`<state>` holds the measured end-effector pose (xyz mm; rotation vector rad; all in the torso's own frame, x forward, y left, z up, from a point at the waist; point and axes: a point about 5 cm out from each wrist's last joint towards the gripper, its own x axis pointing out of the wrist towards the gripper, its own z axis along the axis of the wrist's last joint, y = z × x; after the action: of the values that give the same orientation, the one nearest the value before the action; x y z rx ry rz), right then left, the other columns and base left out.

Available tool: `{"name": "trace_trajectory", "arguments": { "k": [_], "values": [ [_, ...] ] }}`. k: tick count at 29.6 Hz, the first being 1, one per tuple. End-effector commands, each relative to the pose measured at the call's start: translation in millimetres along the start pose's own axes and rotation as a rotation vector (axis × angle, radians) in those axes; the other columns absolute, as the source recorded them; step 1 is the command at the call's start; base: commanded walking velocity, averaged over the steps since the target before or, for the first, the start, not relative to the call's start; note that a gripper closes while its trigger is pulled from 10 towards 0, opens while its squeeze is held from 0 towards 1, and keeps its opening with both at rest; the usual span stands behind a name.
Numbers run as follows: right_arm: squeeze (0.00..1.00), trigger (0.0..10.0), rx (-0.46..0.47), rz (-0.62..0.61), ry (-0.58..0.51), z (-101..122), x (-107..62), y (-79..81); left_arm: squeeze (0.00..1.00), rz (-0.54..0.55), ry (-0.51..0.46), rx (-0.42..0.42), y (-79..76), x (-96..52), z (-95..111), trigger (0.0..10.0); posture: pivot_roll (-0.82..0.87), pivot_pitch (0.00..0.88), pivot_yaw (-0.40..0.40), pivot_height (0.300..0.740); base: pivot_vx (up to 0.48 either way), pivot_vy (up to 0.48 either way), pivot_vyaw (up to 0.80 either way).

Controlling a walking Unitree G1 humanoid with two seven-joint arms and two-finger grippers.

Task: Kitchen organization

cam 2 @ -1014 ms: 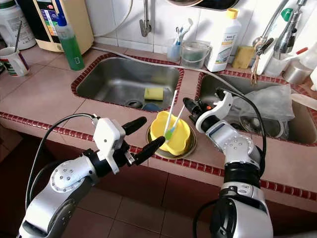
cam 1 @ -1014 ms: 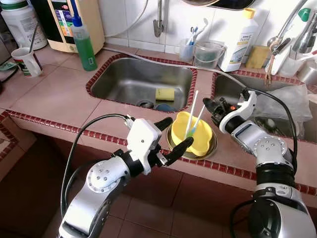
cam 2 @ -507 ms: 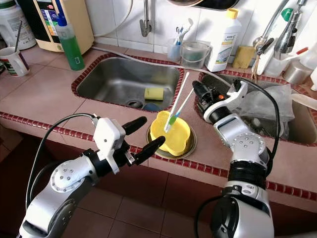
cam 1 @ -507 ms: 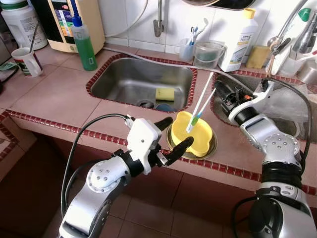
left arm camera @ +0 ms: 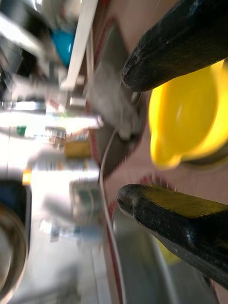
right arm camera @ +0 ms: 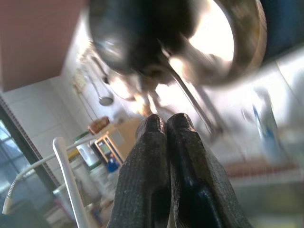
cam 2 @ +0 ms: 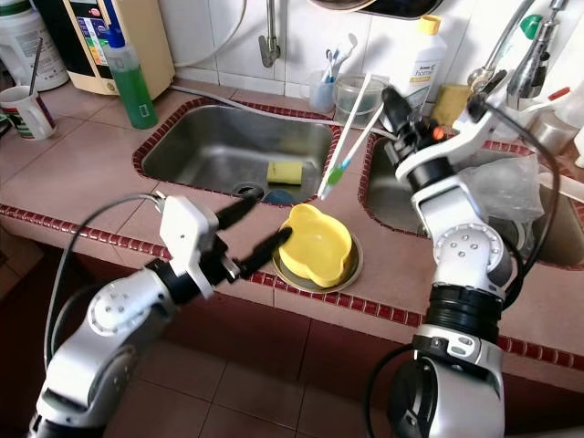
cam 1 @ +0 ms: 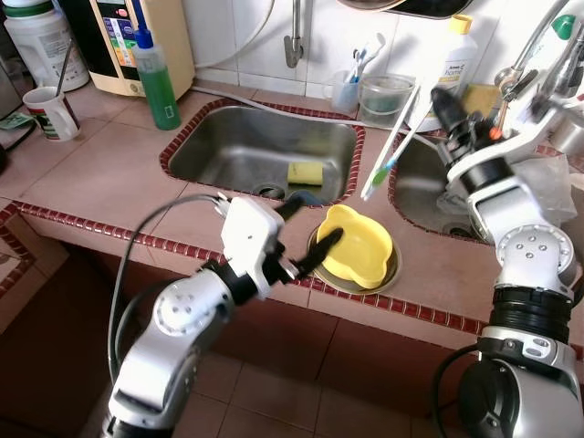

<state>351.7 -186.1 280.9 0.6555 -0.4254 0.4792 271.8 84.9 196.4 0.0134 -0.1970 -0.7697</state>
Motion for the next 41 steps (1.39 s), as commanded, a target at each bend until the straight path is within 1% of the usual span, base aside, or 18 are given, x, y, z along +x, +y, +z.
{"name": "trace_trajectory", "arguments": {
  "k": [1,3,4,6,7,8,9,10,11,12,14,17,20,24,28,32,37,41],
  "values": [
    [0.0,10.0,-0.102,0.044,-0.031,2.8,1.4,13.0,0.0,0.046,-0.004,0.016,10.0,1.1,1.6,10.0,-0.07,0.043,-0.004,0.74,0.0,0.0,0.0],
    [0.0,10.0,-0.189,0.057,-0.072,4.5,3.5,23.3,0.0,0.164,-0.008,0.035,30.5,3.8,4.7,10.0,-0.07,0.034,-0.001,0.74,0.0,0.0,0.0],
    [0.0,10.0,-0.189,0.057,-0.072,4.5,3.5,23.3,0.0,0.164,-0.008,0.035,30.5,3.8,4.7,10.0,-0.07,0.034,-0.001,0.74,0.0,0.0,0.0],
    [0.0,10.0,-0.262,0.054,-0.099,5.3,4.0,28.1,0.0,0.257,-0.017,0.029,45.2,4.8,7.7,10.0,-0.07,0.032,-0.001,0.74,0.0,0.0,0.0],
    [0.0,10.0,-0.262,0.054,-0.099,5.3,4.0,28.1,0.0,0.257,-0.017,0.029,45.2,4.8,7.7,10.0,-0.07,0.032,-0.001,0.74,0.0,0.0,0.0],
    [0.0,10.0,-0.342,0.029,-0.105,3.0,1.7,29.3,0.0,0.336,-0.027,0.058,58.7,4.7,11.1,10.0,-0.07,0.024,-0.005,0.74,0.0,0.0,0.0],
    [0.0,10.0,-0.342,0.029,-0.105,3.0,1.7,29.3,0.0,0.336,-0.027,0.058,58.7,4.7,11.1,10.0,-0.07,0.024,-0.005,0.74,0.0,0.0,0.0],
    [0.0,10.0,-0.416,0.017,-0.099,-2.1,-2.3,29.9,0.0,0.375,-0.039,0.079,66.8,4.4,13.6,10.0,-0.06,0.018,-0.009,0.74,0.0,0.0,0.0],
    [0.0,10.0,-0.444,0.019,-0.094,-4.6,-4.3,30.4,0.0,0.379,-0.046,0.078,68.7,4.4,14.2,10.0,-0.06,0.018,-0.009,0.74,0.0,0.0,0.0],
    [0.0,10.0,-0.498,0.009,-0.09,-7.0,-6.9,29.6,0.0,0.378,-0.047,0.069,70.5,4.3,14.2,10.0,-0.06,0.014,-0.009,0.74,0.0,0.0,0.0],
    [0.0,10.0,-0.527,-0.037,-0.089,-10.0,-11.6,24.9,0.0,0.387,-0.041,0.051,74.3,3.6,12.0,10.0,-0.06,0.009,-0.01,0.74,0.0,0.0,0.0],
    [0.0,10.0,-0.579,-0.093,-0.081,-16.3,-20.8,17.7,0.0,0.447,-0.035,0.019,83.0,2.7,5.5,10.0,-0.06,0.004,-0.011,0.74,0.0,0.0,0.0],
    [0.0,10.0,-0.574,-0.118,-0.089,-17.5,-24.5,14.8,0.0,0.446,-0.035,0.021,83.6,3.2,4.1,10.0,-0.06,0.001,-0.011,0.74,0.0,0.0,0.0],
    [0.0,10.0,-0.65,-0.184,-0.111,-20.2,-33.7,11.2,0.0,0.438,-0.05,0.006,84.2,6.3,1.3,10.0,-0.06,0.0,-0.011,0.74,0.0,0.0,0.0],
    [0.0,10.0,-0.661,-0.197,-0.089,-26.7,-37.2,10.6,0.0,0.436,-0.03,-0.011,86.0,7.8,-1.2,10.0,-0.06,0.0,-0.007,0.74,0.0,0.0,0.0],
    [0.0,10.0,-0.654,-0.198,-0.082,-32.1,-38.5,12.5,0.0,0.446,-0.03,-0.032,88.6,8.8,-2.5,10.0,-0.07,0.0,-0.005,0.74,0.0,0.0,0.0],
    [0.0,10.0,-0.657,-0.194,-0.078,-33.5,-38.5,13.4,0.0,0.448,-0.029,-0.041,88.9,9.2,-3.2,10.0,-0.07,0.0,-0.005,0.74,0.0,0.0,0.0],
    [0.0,10.0,-0.668,-0.191,-0.071,-34.2,-37.9,13.5,0.0,0.448,-0.02,-0.053,89.4,8.4,-6.0,10.0,-0.07,0.0,-0.008,0.74,0.266,0.0,0.0]
  ]
}}
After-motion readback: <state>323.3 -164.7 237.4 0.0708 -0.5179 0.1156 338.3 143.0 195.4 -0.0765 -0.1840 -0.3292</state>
